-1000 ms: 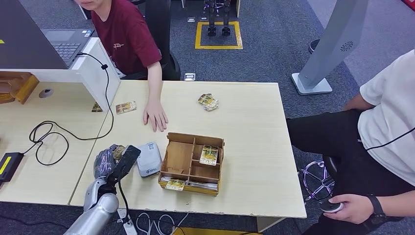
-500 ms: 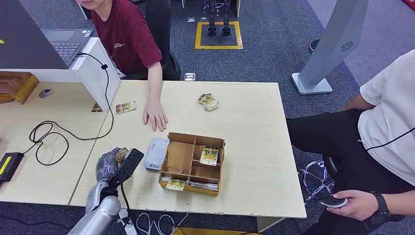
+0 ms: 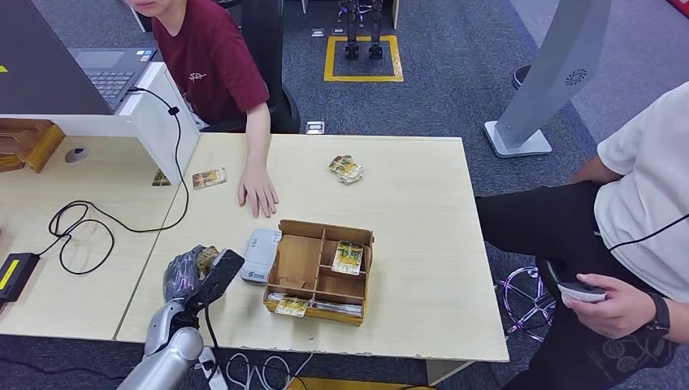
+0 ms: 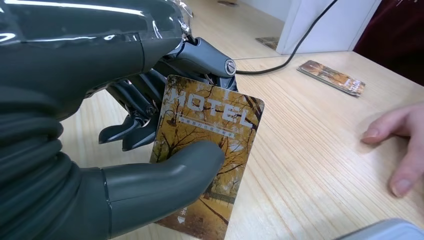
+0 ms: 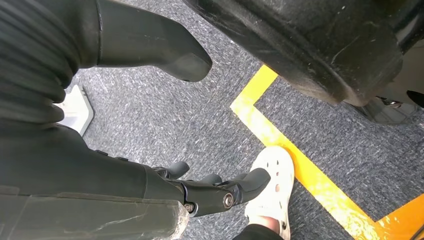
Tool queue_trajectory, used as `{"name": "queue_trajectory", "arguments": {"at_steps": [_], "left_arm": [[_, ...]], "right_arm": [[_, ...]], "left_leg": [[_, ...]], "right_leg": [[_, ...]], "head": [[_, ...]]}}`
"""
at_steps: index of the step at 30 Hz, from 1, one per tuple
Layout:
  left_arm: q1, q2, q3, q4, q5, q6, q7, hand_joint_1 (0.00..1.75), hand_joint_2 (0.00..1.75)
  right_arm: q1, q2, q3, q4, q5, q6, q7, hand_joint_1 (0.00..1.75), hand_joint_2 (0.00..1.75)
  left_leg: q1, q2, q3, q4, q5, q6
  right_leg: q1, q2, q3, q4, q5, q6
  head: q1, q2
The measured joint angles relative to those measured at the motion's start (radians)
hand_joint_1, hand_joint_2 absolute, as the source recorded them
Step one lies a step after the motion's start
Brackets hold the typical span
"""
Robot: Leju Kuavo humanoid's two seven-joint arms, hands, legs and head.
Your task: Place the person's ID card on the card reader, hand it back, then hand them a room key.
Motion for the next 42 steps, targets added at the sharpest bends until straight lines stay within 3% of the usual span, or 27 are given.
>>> {"name": "queue_trajectory", "arguments": {"at_steps": [6, 13, 30, 42], "left_arm": [[0.020, -0.004, 0.001, -0.150, 0.119, -0.032, -0.088, 1.75, 1.75], [-0.079, 0.015, 0.001, -0.248, 0.004, 0.034, -0.095, 1.75, 1.75], [-0.172, 0.046, -0.005, -0.232, -0.138, 0.079, -0.045, 1.75, 1.75], [-0.174, 0.049, -0.005, -0.194, -0.143, 0.124, -0.076, 1.75, 1.75]], "right_arm": [[0.000, 0.000, 0.000, 0.000, 0.001, 0.000, 0.000, 0.00, 1.75], [-0.002, 0.000, 0.007, 0.000, 0.021, 0.010, -0.001, 0.00, 1.75], [-0.003, 0.000, 0.022, -0.003, 0.037, 0.017, -0.009, 0.00, 1.75], [-0.003, 0.000, 0.024, -0.008, 0.036, 0.017, -0.011, 0.00, 1.75]], "left_leg": [[0.000, 0.000, -0.001, 0.000, 0.000, 0.000], [0.000, 0.000, -0.001, 0.000, 0.001, 0.000], [0.000, 0.000, -0.001, 0.000, 0.001, -0.001], [0.000, 0.000, -0.001, 0.000, 0.001, -0.001]], "right_leg": [[0.000, 0.000, -0.001, 0.000, 0.000, 0.000], [0.000, 0.000, -0.001, 0.000, 0.001, 0.000], [0.000, 0.001, -0.002, 0.000, 0.001, 0.000], [0.000, 0.002, -0.002, 0.000, 0.001, 0.000]], "head": [[0.000, 0.000], [0.000, 0.000], [0.000, 0.000], [0.000, 0.000]]}}
